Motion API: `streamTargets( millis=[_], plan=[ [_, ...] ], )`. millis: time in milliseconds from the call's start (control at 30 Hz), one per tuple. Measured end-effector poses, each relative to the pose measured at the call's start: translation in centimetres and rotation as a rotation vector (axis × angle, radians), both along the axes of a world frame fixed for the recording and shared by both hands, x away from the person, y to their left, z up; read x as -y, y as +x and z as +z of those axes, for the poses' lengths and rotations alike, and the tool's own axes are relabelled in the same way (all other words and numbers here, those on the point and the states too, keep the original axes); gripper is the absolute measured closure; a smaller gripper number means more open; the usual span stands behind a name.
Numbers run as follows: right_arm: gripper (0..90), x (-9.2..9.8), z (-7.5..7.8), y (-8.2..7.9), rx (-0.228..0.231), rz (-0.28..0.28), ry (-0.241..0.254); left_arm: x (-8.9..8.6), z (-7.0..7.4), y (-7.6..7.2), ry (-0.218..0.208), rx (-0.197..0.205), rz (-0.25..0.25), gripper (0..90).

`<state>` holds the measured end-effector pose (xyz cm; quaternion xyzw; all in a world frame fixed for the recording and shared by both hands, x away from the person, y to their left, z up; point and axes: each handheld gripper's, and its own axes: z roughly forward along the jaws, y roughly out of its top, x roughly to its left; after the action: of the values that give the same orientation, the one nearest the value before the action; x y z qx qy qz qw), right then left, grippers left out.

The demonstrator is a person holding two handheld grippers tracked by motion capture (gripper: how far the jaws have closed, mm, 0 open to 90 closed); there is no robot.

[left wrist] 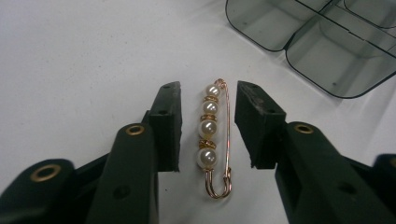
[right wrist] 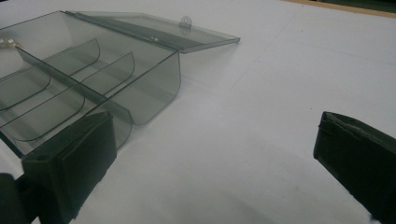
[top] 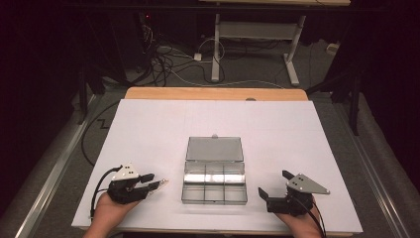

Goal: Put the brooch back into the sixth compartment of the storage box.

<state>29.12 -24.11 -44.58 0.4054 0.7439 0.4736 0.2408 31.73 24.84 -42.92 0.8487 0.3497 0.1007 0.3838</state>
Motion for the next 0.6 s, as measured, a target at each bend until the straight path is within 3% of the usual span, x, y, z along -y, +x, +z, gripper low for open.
streamTargets(
  millis=[200,600],
  plan=[
    [0.2,-0.03,-0.27,0.19,-0.015,-0.001,-0.006,0.02,-0.33,0.15,0.024,-0.010,0.000,66.1],
    [0.2,-0.09,-0.31,0.18,-0.026,0.010,-0.009,0.36,-0.60,0.15,0.042,-0.012,-0.013,68.8]
  ],
)
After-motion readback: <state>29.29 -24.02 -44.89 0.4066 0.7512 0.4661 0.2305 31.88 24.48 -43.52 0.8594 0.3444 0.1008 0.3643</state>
